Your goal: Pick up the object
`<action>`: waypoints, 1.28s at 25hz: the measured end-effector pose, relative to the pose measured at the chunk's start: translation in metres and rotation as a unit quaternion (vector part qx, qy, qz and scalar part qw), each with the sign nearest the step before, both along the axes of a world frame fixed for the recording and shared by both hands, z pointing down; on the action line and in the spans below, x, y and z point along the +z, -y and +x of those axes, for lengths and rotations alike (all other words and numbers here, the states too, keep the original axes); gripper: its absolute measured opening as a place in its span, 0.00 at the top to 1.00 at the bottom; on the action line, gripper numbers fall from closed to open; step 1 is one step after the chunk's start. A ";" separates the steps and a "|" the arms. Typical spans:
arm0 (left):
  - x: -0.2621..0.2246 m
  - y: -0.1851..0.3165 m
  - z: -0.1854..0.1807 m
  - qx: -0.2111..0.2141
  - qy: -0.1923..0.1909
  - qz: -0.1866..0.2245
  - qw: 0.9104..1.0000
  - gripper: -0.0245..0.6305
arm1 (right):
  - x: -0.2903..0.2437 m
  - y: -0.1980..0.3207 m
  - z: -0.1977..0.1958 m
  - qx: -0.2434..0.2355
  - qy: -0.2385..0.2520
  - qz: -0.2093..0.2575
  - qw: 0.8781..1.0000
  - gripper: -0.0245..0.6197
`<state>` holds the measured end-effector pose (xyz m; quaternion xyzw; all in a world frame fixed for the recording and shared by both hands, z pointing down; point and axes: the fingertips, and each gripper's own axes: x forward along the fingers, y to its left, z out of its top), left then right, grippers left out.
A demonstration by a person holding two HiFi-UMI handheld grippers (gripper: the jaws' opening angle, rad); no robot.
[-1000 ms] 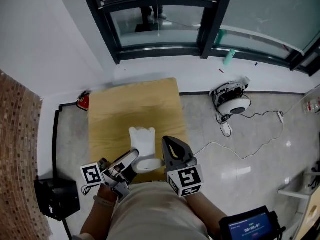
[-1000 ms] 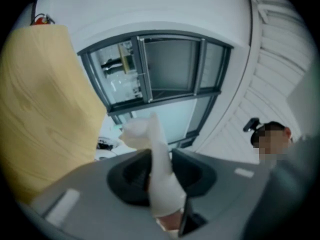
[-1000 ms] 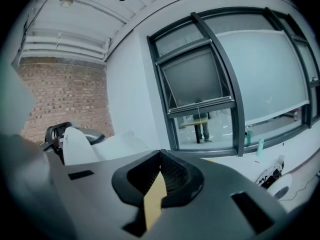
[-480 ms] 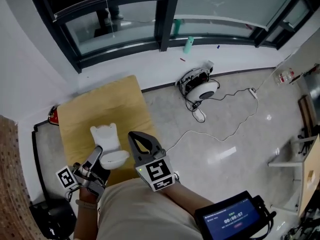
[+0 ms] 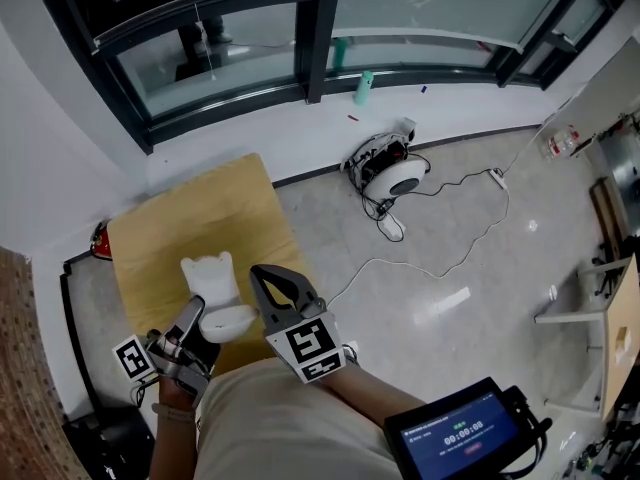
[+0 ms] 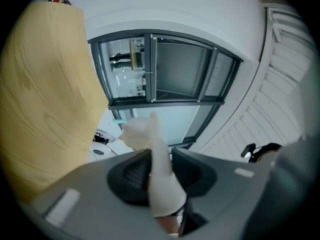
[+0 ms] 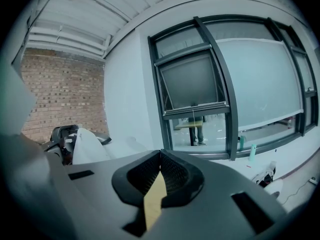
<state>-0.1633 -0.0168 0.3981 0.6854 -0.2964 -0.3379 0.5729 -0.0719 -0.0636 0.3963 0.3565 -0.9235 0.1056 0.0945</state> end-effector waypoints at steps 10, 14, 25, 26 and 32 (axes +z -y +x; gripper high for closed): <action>0.003 0.002 -0.006 -0.004 0.001 -0.001 1.000 0.77 | 0.001 0.001 0.004 0.004 -0.001 0.002 1.000 0.95; 0.006 0.003 -0.003 0.004 -0.003 -0.007 1.000 0.77 | 0.001 0.002 0.005 0.003 -0.004 0.004 1.000 0.95; 0.008 0.004 -0.001 0.014 -0.005 -0.013 1.000 0.77 | 0.003 0.001 0.006 0.008 -0.008 0.002 1.000 0.95; 0.009 0.003 -0.001 0.014 -0.005 -0.015 1.000 0.77 | 0.004 0.000 0.007 0.008 -0.008 0.001 1.000 0.95; 0.014 0.000 -0.002 0.012 -0.007 -0.024 1.000 0.77 | 0.008 -0.004 0.007 0.006 -0.013 -0.007 1.000 0.95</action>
